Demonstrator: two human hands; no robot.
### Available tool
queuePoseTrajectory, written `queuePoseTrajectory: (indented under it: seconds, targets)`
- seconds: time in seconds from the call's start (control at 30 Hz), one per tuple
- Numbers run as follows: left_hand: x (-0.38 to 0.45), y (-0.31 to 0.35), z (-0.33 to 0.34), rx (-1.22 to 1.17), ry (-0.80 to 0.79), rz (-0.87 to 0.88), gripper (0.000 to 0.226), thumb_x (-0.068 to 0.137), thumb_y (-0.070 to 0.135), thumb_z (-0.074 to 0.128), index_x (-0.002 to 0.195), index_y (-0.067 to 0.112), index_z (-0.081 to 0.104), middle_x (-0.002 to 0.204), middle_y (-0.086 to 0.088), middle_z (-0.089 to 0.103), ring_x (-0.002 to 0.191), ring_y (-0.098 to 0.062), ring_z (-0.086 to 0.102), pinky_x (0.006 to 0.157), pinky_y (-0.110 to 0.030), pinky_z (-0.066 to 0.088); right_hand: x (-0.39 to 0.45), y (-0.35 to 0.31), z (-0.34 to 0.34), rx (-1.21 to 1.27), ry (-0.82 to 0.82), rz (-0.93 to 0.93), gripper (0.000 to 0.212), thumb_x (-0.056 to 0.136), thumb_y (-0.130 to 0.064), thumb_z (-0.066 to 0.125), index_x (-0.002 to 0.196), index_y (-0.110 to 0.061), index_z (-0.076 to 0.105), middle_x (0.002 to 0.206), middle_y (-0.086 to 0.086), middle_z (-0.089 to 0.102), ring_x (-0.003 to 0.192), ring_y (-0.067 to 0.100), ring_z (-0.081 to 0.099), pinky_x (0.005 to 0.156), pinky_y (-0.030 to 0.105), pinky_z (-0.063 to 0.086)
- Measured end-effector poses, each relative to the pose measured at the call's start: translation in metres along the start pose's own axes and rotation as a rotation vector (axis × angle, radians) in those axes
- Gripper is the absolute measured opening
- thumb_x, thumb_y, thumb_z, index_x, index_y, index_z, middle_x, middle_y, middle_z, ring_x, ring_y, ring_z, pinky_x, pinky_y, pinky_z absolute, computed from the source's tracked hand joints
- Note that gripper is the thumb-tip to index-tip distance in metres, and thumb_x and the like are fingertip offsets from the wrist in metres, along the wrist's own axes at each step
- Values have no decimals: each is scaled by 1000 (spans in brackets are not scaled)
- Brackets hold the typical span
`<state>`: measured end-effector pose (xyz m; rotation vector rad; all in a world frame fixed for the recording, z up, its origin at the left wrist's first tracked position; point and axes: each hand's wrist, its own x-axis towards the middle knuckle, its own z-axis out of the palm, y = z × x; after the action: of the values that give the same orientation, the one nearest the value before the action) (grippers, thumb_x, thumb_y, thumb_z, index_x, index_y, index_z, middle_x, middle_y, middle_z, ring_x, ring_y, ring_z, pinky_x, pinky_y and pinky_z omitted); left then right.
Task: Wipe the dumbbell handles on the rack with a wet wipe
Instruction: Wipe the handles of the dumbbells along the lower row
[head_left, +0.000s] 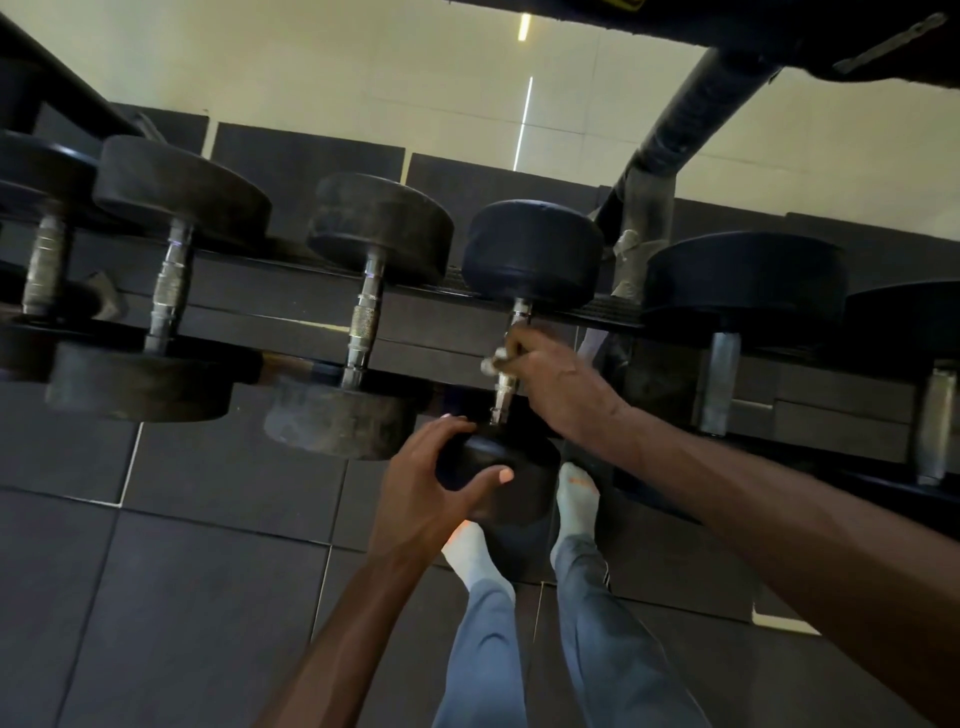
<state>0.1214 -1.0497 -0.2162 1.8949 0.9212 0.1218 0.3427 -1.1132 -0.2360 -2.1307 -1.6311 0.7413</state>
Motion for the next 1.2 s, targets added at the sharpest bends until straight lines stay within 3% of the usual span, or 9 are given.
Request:
queuePoseTrajectory:
  seconds: [0.13,0.3,0.43,0.57,0.73,0.83,0.93,1.1,1.2]
  targets:
    - [0,1,0,6,-18,10,68,72,66,76,125,24,68,125,17,62,125,-3,56,105,-28,50,-12,-27,-1,-68,-321,-156,18,99,-22,57,108,-14,70,110,1,52,96,15,54,86,36,52]
    - [1,3,-1,7,-26,10,68,71,67,75,126,28,65,123,19,61,121,1,56,103,-17,47,20,-39,6,-123,-347,-165,11,95,-21,60,93,-15,69,100,2,59,86,17,62,78,36,57]
    - [1,4,-2,-5,-24,23,61,71,64,76,123,35,63,119,26,59,119,9,54,101,-13,46,15,-37,11,-95,-282,-137,11,96,-20,60,94,-15,69,100,1,57,90,18,60,78,38,56]
    - [1,0,-1,19,-7,31,64,72,64,78,123,26,68,124,16,64,122,-1,58,103,-29,52,-10,-17,3,-139,-222,-204,28,101,-26,47,119,-21,67,116,-2,51,111,15,47,90,30,51]
    - [1,-1,-1,16,-20,21,67,73,63,80,125,23,68,125,12,65,122,-3,59,102,-34,53,15,19,-11,-238,106,2,49,94,-16,27,119,-12,68,117,5,55,106,22,51,89,37,53]
    - [1,0,-1,15,-17,19,66,72,63,79,124,24,68,125,14,64,121,0,58,103,-29,51,10,3,7,-246,-82,-119,24,98,-11,46,106,-8,68,112,11,58,104,27,52,90,47,51]
    - [0,1,-1,18,-18,27,64,72,64,77,124,28,67,123,19,62,120,5,55,103,-22,49,-8,-18,8,-288,-318,-330,17,100,-25,55,108,-18,69,117,-1,53,109,16,47,82,35,55]
    - [1,0,0,6,-17,21,64,73,62,81,124,26,68,125,16,64,122,1,57,103,-29,51,36,-24,-15,-488,-21,-63,18,92,-6,58,103,-8,72,114,7,57,109,25,54,67,33,51]
    - [0,-2,1,-12,-4,18,60,74,54,87,122,24,69,123,14,66,121,-1,59,102,-32,52,53,-18,-18,-649,19,-44,12,85,-7,67,91,-10,77,106,9,63,99,26,61,61,33,52]
